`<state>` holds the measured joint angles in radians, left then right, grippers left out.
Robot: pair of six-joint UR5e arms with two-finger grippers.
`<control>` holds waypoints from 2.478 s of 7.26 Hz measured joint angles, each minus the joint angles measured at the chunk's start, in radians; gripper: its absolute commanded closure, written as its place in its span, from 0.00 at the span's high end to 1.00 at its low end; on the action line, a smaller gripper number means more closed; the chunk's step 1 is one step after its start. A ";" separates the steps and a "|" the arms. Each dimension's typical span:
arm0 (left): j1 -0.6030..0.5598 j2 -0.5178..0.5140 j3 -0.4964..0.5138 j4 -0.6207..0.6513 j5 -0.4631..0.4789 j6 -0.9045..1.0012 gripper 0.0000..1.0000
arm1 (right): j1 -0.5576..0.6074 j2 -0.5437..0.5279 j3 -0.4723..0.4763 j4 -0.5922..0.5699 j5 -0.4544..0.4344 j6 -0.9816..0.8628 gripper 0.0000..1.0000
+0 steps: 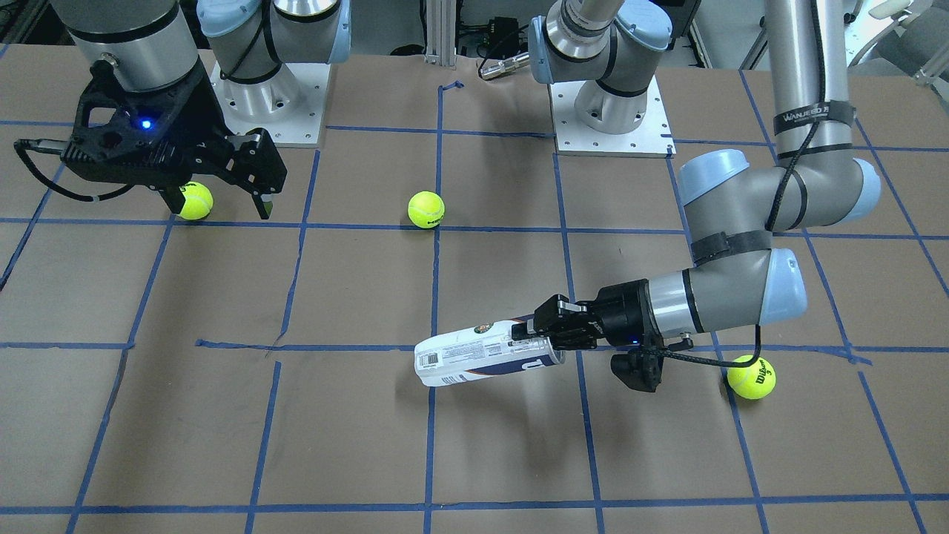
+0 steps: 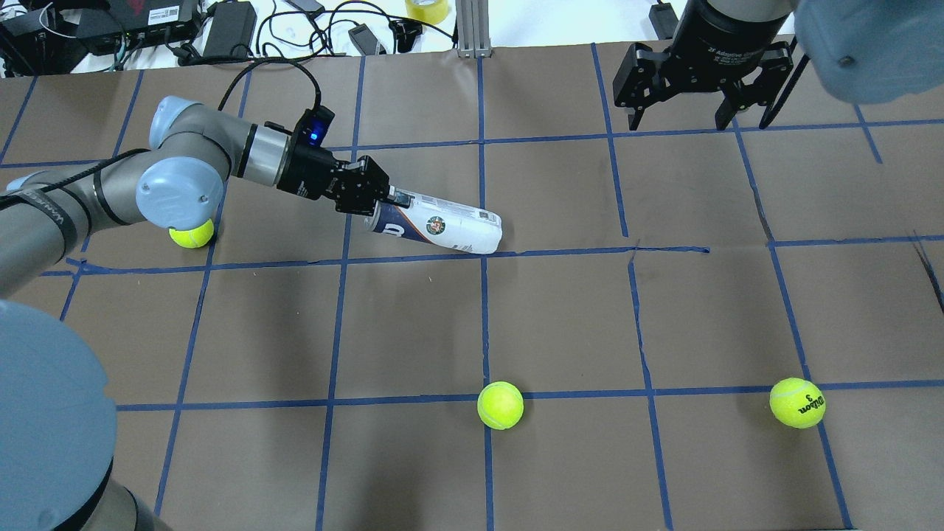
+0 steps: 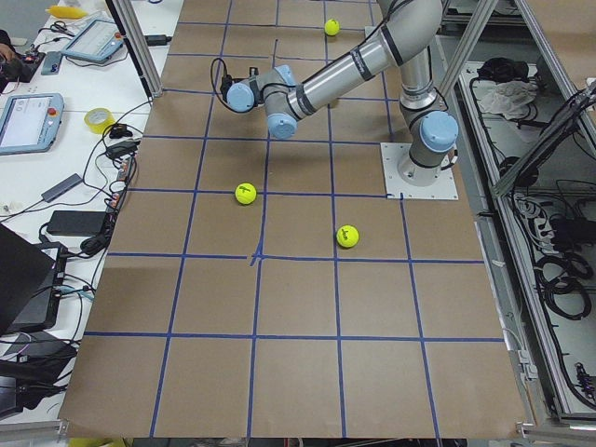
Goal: Lift up tennis ball bucket
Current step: 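Lift the can with the left gripper and tilt it upright, then set the can upright on the table and open the left gripper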
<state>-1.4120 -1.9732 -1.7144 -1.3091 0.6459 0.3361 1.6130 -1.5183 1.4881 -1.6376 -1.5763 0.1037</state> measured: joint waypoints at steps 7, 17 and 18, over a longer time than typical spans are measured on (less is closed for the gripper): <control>-0.331 -0.027 0.330 0.117 0.915 -0.075 0.00 | 0.001 0.001 0.005 0.006 0.001 0.006 1.00; -0.390 -0.079 0.335 0.137 0.935 -0.041 0.97 | 0.001 0.002 0.005 0.001 0.002 0.008 1.00; -0.390 -0.067 0.341 0.140 0.929 -0.046 1.00 | 0.001 0.003 0.005 0.003 0.002 0.008 1.00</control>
<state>-1.8016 -2.0405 -1.3733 -1.1694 1.5752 0.2905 1.6137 -1.5152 1.4935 -1.6350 -1.5742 0.1117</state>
